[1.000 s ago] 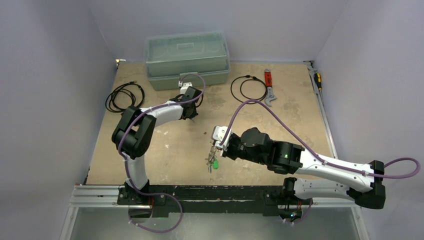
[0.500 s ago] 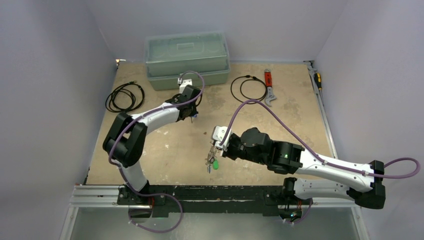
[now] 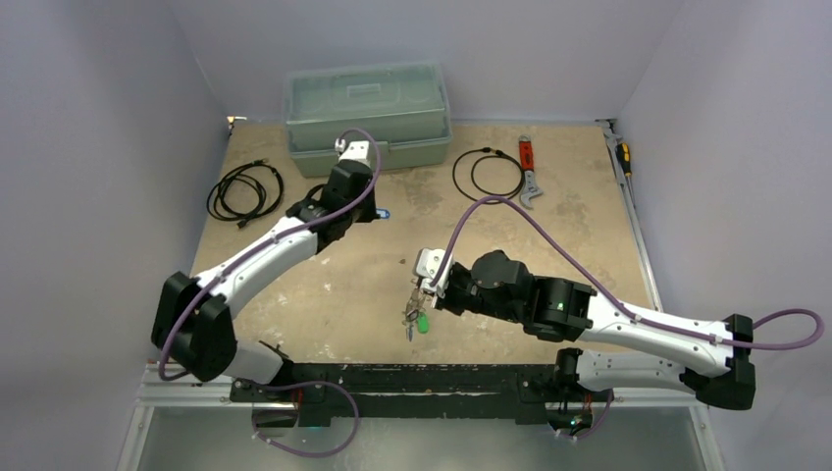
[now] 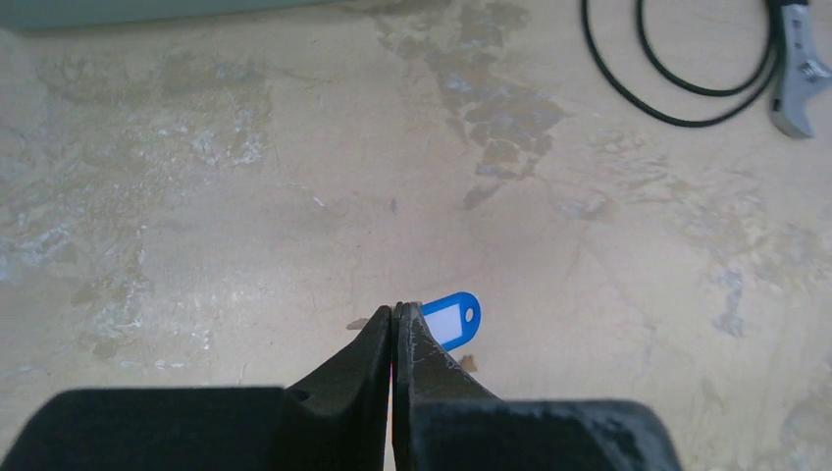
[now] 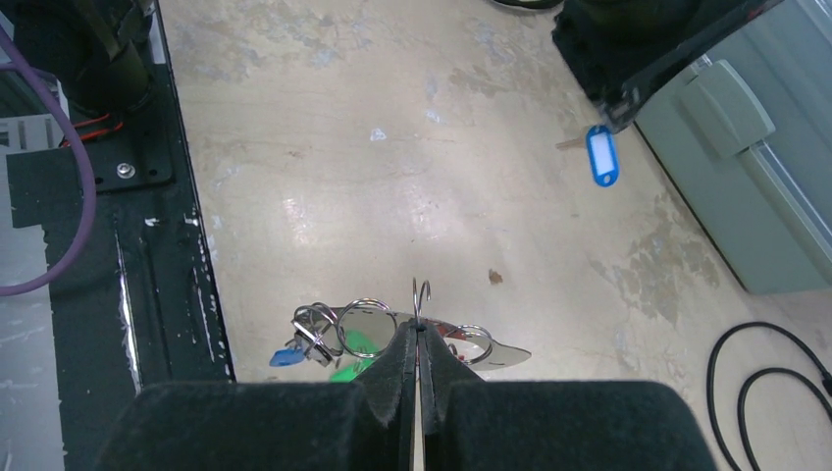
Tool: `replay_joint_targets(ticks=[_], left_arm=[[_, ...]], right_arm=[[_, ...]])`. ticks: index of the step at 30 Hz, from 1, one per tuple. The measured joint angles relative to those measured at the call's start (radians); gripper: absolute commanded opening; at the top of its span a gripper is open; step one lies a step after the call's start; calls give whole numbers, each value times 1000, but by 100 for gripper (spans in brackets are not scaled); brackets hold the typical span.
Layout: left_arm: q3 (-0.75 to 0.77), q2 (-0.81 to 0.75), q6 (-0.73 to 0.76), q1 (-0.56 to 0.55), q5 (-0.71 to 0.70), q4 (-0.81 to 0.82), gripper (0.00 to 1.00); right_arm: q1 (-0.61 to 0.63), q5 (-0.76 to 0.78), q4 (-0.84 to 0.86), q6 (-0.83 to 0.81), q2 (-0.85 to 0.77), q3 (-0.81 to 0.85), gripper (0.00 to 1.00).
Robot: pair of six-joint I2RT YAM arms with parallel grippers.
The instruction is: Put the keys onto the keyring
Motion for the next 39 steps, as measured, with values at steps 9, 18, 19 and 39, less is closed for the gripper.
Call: replay_joint_targets(ticks=[9, 18, 19, 39], left_arm=[[-24, -238, 211, -5, 205, -48, 0], [-241, -500, 346, -19, 433, 52, 0], [-258, -523, 356, -22, 450, 66, 0], [-365, -720, 362, -79, 694, 204, 0]], right_arm=[[0, -38, 0, -2, 23, 0, 0], [0, -74, -26, -19, 92, 87, 0], [0, -73, -27, -21, 109, 104, 0], [-61, -27, 32, -73, 295, 179, 0]])
